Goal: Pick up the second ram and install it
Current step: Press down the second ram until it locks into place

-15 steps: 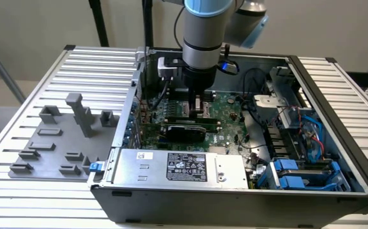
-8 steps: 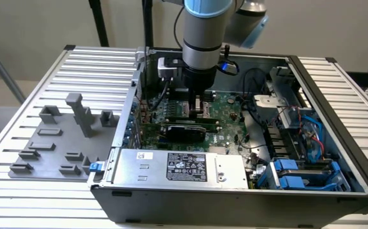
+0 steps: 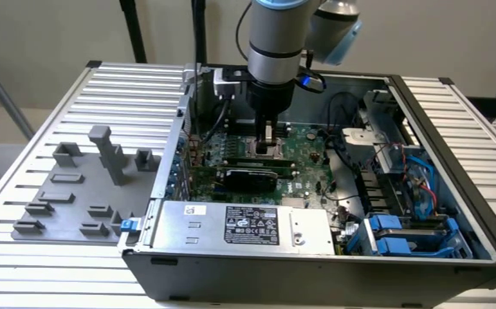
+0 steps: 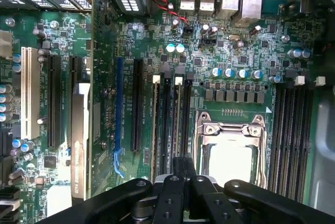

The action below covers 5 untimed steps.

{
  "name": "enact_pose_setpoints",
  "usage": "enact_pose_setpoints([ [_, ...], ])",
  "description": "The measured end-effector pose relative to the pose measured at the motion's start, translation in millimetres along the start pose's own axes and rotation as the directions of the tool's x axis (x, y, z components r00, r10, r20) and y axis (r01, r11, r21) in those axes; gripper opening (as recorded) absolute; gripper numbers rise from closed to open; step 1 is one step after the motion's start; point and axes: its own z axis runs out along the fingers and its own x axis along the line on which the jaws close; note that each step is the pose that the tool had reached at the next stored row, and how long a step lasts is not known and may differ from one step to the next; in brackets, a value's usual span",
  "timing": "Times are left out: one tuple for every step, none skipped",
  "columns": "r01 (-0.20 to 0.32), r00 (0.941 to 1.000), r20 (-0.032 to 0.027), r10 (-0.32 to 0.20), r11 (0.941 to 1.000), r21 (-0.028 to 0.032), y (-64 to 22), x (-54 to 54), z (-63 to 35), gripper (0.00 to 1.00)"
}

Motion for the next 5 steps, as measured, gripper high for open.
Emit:
enact_pose_setpoints([
  [0.000, 1.0000, 0.0001, 0.000, 1.0000, 0.0001, 0.0, 0.0, 0.0, 0.11],
  [0.000, 1.0000, -0.0001, 0.000, 1.0000, 0.0000, 0.0, 0.0, 0.0, 0.11],
  [0.000, 1.0000, -0.0001, 0.000, 1.0000, 0.0000, 0.0, 0.0, 0.0, 0.11],
  [0.000, 1.0000, -0.0001, 0.000, 1.0000, 0.0000, 0.0, 0.0, -0.1, 0.11],
  [0.000, 1.0000, -0.0001, 0.000, 1.0000, 0.0000, 0.0, 0.0, 0.0, 0.11],
])
